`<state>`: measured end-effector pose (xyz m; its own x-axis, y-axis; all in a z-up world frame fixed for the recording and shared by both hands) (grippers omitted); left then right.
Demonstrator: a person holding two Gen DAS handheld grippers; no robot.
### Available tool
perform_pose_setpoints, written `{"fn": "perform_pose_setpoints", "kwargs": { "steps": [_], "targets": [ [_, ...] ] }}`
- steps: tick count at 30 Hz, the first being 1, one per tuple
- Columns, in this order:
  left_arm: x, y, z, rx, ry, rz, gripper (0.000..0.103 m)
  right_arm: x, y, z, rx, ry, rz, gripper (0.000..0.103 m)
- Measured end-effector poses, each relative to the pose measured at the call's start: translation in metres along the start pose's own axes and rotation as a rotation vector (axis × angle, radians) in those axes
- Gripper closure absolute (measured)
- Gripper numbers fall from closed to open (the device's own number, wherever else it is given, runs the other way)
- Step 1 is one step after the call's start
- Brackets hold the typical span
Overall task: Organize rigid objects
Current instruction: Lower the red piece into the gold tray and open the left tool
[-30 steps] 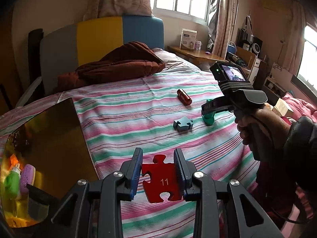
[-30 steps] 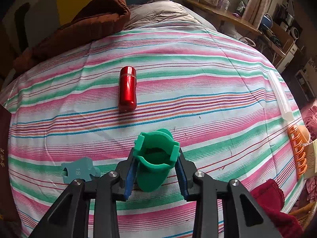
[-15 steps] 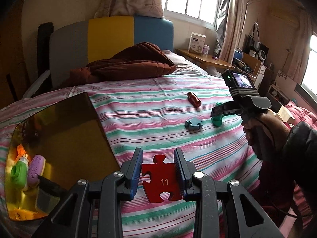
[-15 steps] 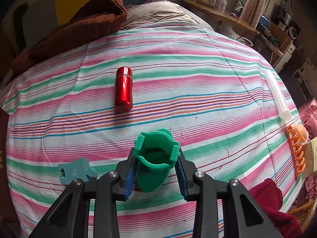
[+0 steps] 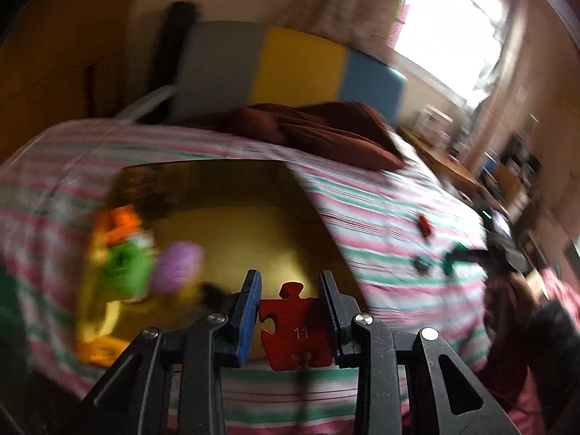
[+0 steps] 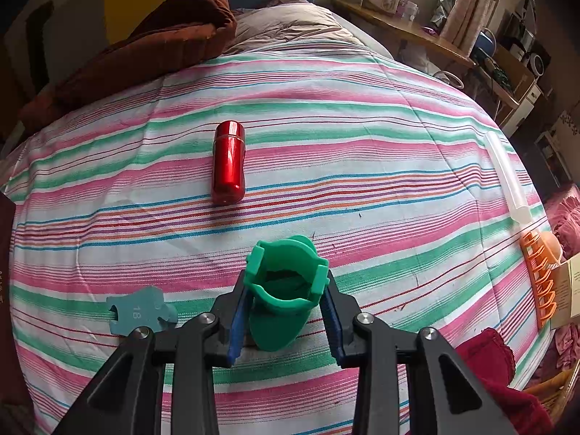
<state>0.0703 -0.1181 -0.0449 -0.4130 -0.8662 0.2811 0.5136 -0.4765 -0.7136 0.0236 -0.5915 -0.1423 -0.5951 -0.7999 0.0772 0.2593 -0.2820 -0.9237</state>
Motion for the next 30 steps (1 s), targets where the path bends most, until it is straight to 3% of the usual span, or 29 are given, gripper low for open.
{"fn": "perform_pose_setpoints", "kwargs": {
  "steps": [5,9,20,25,30],
  "targets": [
    [-0.065,-0.010,-0.004,0.009,-0.127,0.105,0.070,-0.001,0.000,0.000,-0.001,-0.007,0.002,0.067],
    [-0.085,-0.012,-0.011,0.002,-0.158,0.138,0.070,-0.003,0.000,-0.001,0.001,-0.017,-0.004,0.067],
    [-0.052,0.020,0.008,-0.049,-0.104,0.066,0.070,-0.002,-0.001,-0.001,0.002,-0.019,0.008,0.067],
    [-0.043,0.044,0.028,-0.093,-0.152,0.005,0.070,-0.002,0.000,0.000,0.002,-0.018,0.010,0.067],
    [-0.038,0.066,0.052,-0.115,-0.100,0.033,0.070,-0.003,0.000,-0.001,0.003,-0.026,0.013,0.067]
  ]
}}
Point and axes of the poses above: each gripper's, at about its wrist camera, not at the fingertips, and y roughly the way its jaws point, x to its right, z to its top, the point moved 8 cm from there along y, roughly the way its jaws point, and after that the axes turned 4 degrees about -x, right-handed, at the moved point
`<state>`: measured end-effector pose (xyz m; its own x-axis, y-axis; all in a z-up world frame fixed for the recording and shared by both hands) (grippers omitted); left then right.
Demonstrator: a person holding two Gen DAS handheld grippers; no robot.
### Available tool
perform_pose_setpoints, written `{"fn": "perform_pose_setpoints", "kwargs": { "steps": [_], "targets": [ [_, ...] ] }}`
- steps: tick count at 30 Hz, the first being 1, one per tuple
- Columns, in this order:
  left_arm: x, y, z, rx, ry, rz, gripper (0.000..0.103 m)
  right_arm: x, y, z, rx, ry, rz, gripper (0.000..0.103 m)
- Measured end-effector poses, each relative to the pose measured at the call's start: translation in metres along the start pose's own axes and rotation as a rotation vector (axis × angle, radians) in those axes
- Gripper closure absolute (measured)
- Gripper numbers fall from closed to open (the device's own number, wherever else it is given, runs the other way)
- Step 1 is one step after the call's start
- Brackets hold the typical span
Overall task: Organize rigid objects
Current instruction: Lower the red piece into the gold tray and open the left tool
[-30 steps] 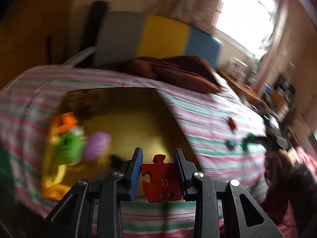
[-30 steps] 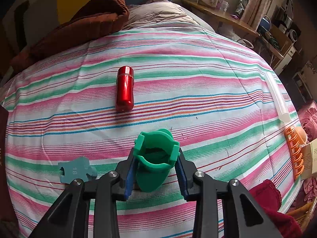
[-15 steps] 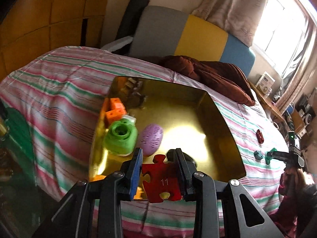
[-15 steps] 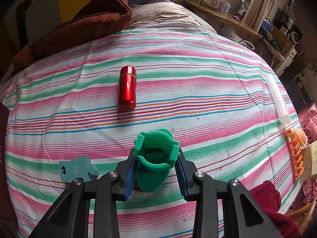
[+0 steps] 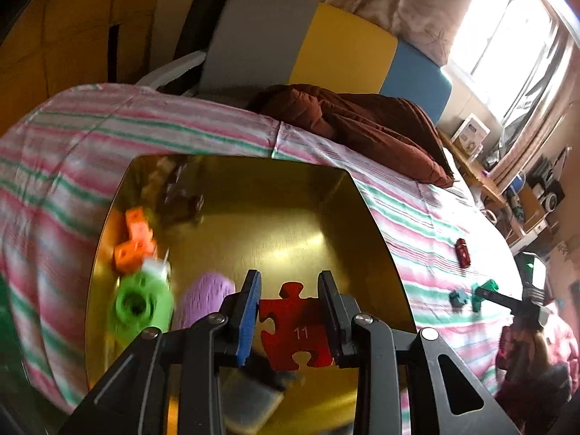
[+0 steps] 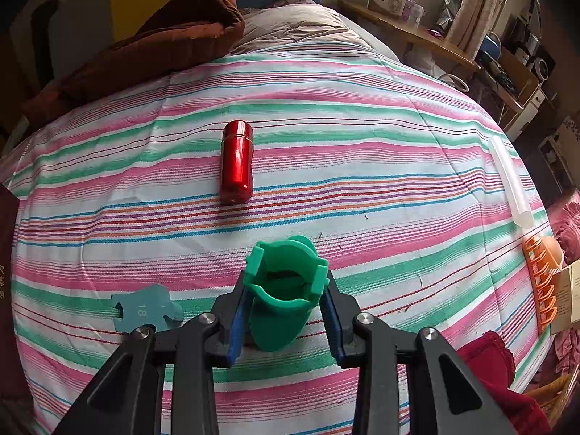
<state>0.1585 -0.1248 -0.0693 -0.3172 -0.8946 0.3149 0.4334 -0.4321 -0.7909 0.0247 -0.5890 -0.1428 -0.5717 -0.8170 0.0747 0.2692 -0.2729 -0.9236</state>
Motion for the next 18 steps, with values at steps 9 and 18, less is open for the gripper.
{"fn": "perform_pose_setpoints", "kwargs": {
  "steps": [9,18],
  "targets": [
    [-0.019,0.050,0.044,-0.089,-0.136,-0.020,0.070,0.001,0.001,0.001,-0.002,0.000,0.008,0.067],
    [-0.035,0.086,0.045,-0.147,-0.132,0.067,0.070,0.002,0.002,0.003,-0.003,-0.001,0.014,0.067]
  ]
}}
Point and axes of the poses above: each gripper's, at about its wrist camera, not at the fingertips, and y roughly the way its jaws point, x to its right, z to its top, the point moved 8 cm from there along y, roughly the way its jaws point, and after that the axes turned 4 degrees about -x, right-handed, at the moved point
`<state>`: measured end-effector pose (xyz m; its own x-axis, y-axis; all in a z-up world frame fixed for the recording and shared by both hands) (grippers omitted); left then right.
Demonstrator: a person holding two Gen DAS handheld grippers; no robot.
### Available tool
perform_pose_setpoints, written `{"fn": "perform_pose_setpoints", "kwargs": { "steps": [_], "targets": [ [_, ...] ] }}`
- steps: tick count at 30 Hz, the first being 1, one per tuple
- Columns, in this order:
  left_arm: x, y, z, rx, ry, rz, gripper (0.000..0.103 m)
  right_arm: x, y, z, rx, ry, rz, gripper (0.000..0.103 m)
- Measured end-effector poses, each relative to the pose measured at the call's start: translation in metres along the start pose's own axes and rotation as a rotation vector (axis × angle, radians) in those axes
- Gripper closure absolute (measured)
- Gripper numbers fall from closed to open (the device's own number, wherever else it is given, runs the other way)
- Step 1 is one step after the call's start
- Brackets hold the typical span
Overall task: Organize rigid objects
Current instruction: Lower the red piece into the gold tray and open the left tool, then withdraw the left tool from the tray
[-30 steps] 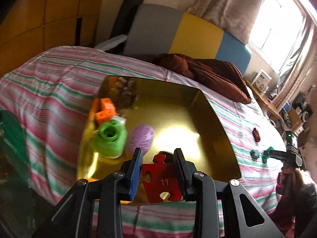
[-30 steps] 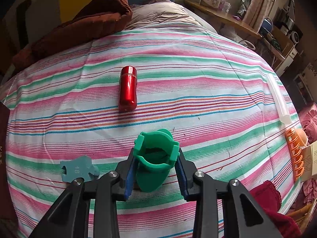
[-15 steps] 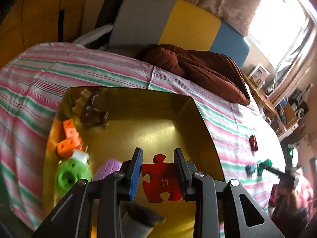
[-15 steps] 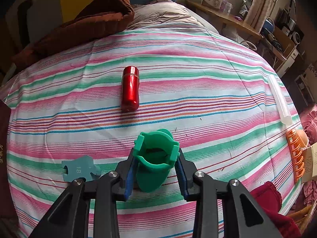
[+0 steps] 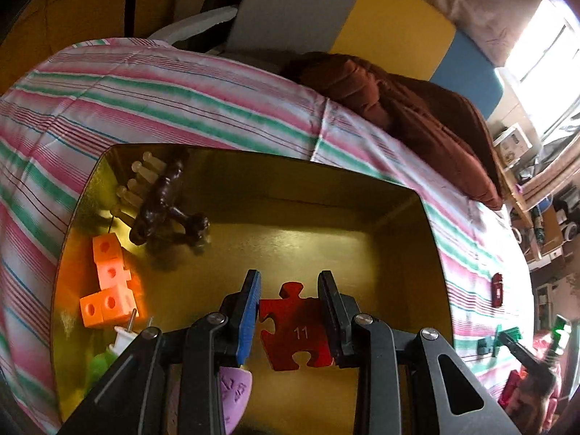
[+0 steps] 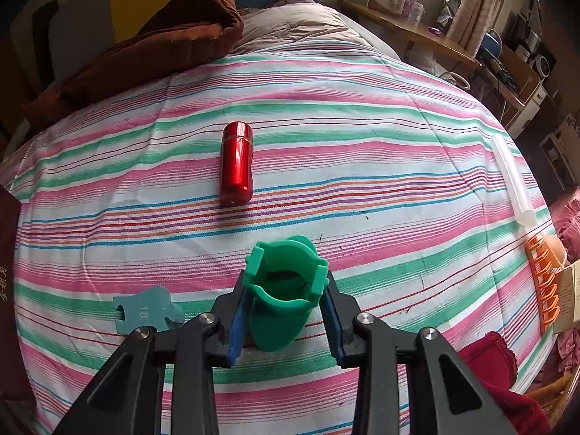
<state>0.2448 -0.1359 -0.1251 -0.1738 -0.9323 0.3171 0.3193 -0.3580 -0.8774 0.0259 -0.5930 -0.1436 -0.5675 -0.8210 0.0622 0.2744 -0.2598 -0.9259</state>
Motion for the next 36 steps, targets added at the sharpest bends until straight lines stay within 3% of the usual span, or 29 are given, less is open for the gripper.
{"fn": "perform_pose_setpoints", "kwargs": {
  "steps": [9,17,22,27,36],
  "targets": [
    [-0.011,0.029,0.000,-0.047,0.010,0.072,0.071,-0.001,-0.001,-0.001,0.000,-0.007,-0.001,0.067],
    [-0.011,0.024,-0.001,-0.015,0.033,0.092,0.072,0.000,0.000,0.000,0.000,-0.009,0.001,0.067],
    [-0.009,0.008,0.000,0.020,0.025,0.073,0.072,0.000,0.000,0.000,-0.002,-0.007,0.002,0.067],
    [0.003,-0.014,-0.008,0.074,0.085,0.094,0.072,0.000,0.000,0.000,-0.003,-0.007,0.002,0.067],
    [0.026,-0.066,-0.053,0.223,0.217,0.119,0.072,0.000,0.001,-0.001,-0.001,-0.014,-0.002,0.067]
  ]
}}
Point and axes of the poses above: each gripper's, at about its wrist camera, not at the fingertips, and y roughly the way its jaws point, x to its right, z to its top, the point moved 8 cm from there along y, roughly the way its jaws point, and after that the axes turned 4 degrees about -x, right-handed, at the moved point
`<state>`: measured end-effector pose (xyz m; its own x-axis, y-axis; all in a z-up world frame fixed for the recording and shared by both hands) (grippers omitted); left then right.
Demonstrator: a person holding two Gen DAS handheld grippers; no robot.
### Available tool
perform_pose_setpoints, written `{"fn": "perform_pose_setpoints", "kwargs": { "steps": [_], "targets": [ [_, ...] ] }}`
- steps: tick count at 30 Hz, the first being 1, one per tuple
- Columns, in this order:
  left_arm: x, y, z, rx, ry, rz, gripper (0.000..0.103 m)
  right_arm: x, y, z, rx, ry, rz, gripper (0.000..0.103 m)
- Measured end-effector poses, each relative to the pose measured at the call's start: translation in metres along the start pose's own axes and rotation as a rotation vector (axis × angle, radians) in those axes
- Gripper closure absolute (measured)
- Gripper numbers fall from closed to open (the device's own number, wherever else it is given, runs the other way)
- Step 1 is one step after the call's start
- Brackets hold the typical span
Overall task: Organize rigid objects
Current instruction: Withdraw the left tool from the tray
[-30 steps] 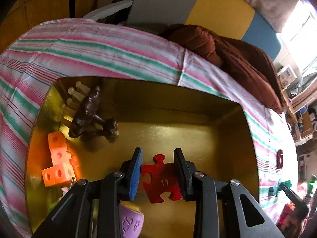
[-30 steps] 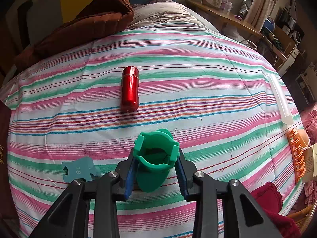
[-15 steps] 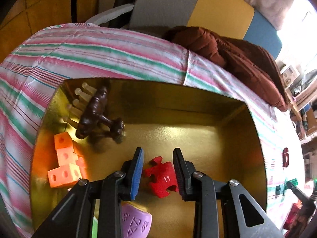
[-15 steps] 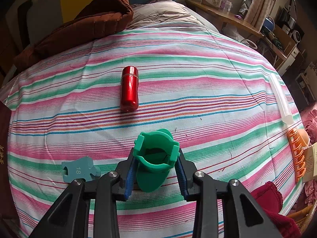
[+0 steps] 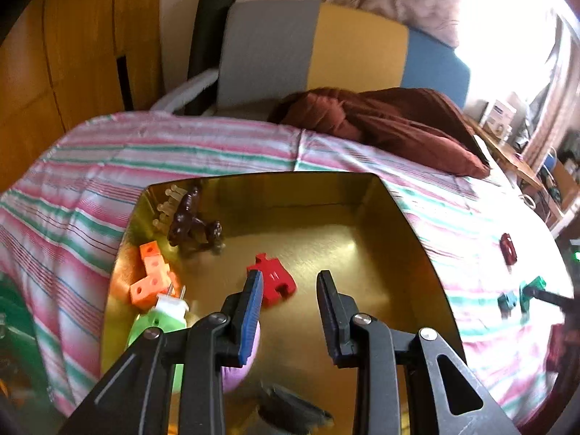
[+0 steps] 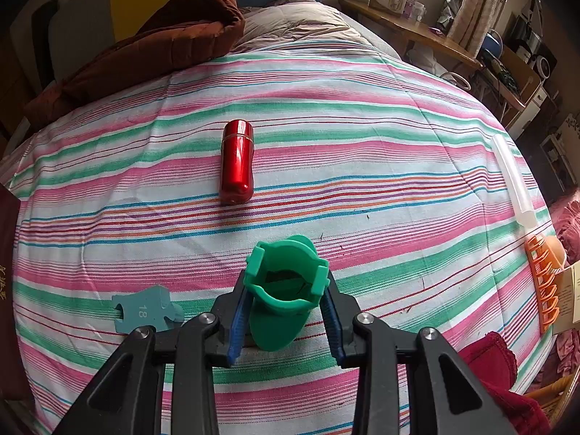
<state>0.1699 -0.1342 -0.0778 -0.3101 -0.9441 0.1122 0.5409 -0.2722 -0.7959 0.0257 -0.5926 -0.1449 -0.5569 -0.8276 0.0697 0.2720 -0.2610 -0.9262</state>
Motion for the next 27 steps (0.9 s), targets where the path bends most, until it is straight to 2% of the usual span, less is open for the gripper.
{"fn": "perform_pose_setpoints", "kwargs": {
  "steps": [7,12,16,27],
  "targets": [
    [0.012,-0.034,-0.035,0.060,0.067,0.032,0.071,-0.003,0.000,-0.001,0.001,-0.016,-0.006,0.067],
    [0.009,-0.044,-0.057,0.055,0.085,0.053,0.071,-0.003,0.000,-0.002,0.004,-0.015,-0.011,0.067],
    [0.003,-0.049,-0.065,0.070,0.097,0.079,0.071,-0.003,-0.001,-0.002,0.006,-0.017,-0.017,0.067],
    [-0.017,-0.057,-0.079,0.065,0.054,0.090,0.071,-0.005,0.000,-0.004,0.009,-0.021,-0.027,0.067]
  ]
}}
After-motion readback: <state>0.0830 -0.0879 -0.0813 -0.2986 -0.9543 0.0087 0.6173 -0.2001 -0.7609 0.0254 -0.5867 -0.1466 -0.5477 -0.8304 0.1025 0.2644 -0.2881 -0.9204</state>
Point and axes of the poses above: each gripper's, at about its wrist camera, not at the fingertips, and y roughly the way its jaws point, x to its right, z to its top, the point moved 8 cm from there along y, roughly the way its jaws point, and after that the axes turned 4 degrees about -x, right-handed, at the moved point
